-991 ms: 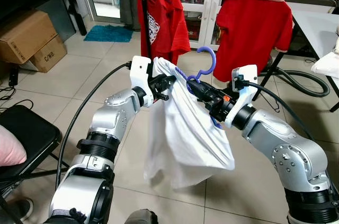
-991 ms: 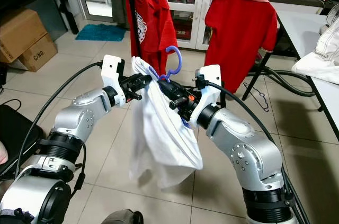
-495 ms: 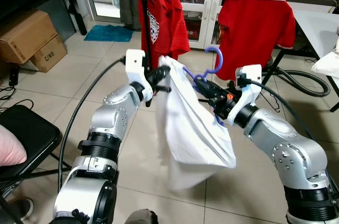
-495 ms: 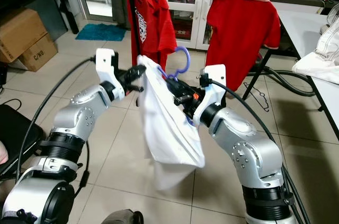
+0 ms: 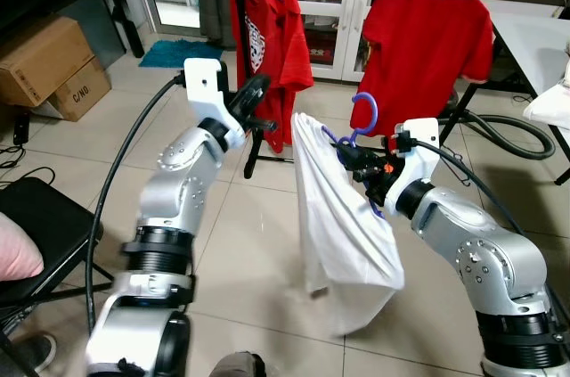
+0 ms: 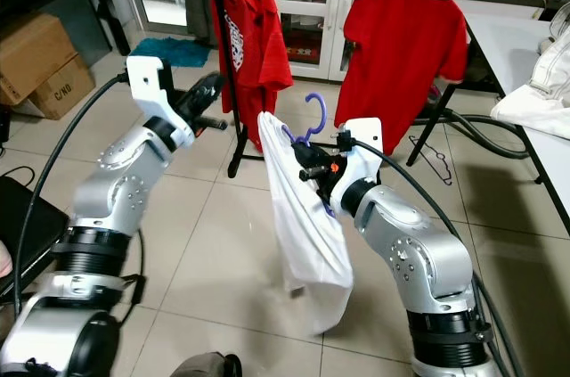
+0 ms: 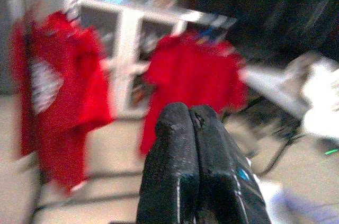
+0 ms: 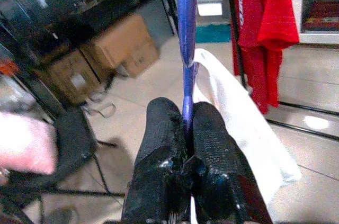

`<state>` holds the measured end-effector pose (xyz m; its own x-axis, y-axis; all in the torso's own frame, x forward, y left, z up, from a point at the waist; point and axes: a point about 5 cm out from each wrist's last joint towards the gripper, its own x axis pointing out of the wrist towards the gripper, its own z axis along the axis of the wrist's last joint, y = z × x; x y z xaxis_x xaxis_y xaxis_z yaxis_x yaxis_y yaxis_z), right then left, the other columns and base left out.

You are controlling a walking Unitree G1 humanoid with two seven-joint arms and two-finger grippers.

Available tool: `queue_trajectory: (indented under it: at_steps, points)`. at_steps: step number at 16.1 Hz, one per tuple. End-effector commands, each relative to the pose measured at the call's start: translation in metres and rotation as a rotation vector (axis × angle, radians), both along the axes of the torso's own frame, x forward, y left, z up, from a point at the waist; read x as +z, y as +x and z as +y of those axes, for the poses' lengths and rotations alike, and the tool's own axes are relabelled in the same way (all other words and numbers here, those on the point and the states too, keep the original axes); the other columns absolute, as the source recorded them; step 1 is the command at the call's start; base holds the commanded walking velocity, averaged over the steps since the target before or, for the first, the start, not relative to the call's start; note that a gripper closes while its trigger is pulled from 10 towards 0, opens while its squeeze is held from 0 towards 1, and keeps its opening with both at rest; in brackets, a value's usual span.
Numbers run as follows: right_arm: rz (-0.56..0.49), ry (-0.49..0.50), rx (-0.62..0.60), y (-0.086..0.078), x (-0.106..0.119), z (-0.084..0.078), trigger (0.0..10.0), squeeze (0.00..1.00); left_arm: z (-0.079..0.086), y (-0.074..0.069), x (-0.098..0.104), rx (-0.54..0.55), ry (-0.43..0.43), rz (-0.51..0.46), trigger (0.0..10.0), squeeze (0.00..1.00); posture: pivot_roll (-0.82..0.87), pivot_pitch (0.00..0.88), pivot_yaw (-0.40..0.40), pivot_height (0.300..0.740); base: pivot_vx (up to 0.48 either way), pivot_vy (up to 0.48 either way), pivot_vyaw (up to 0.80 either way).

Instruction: Hang hanger

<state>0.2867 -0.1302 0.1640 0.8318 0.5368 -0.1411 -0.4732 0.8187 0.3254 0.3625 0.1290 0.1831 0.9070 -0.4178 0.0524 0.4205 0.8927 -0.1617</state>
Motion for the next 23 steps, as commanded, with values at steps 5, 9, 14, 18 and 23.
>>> queue_trajectory:
  at_steps: [5, 9, 14, 18, 23]
  points:
    - [-0.109, 0.089, 0.095, 0.001, 0.022, 0.005, 10.0, 0.0, -0.014, -0.001, -0.019, -0.009, 0.126, 0.085, 10.0, 1.0, -0.02, 0.0, 0.075, 0.74, 0.0, 0.0, 0.0]
    - [-0.167, 0.013, 0.076, 0.015, 0.019, 0.009, 10.0, 0.0, -0.038, -0.005, -0.007, -0.107, 0.087, 0.039, 10.0, 1.0, -0.02, 0.0, 0.067, 0.74, 0.0, 0.0, 0.0]
    - [-0.32, -0.089, 0.077, 0.021, 0.033, 0.02, 10.0, 0.0, -0.033, 0.0, -0.019, -0.032, 0.051, 0.148, 10.0, 1.0, -0.02, 0.0, 0.065, 0.74, 0.0, 0.0, 0.0]
    - [-0.356, -0.096, 0.109, 0.02, 0.032, 0.023, 10.0, 0.0, -0.039, 0.001, -0.015, -0.031, 0.106, 0.116, 10.0, 1.0, -0.03, 0.0, 0.068, 0.74, 0.0, 0.0, 0.0]
    - [-0.358, -0.122, 0.122, 0.021, 0.028, 0.024, 10.0, 0.0, -0.05, 0.001, -0.011, -0.088, 0.085, 0.091, 10.0, 0.0, -0.04, 0.0, 0.081, 0.74, 0.0, 0.0, 0.0]
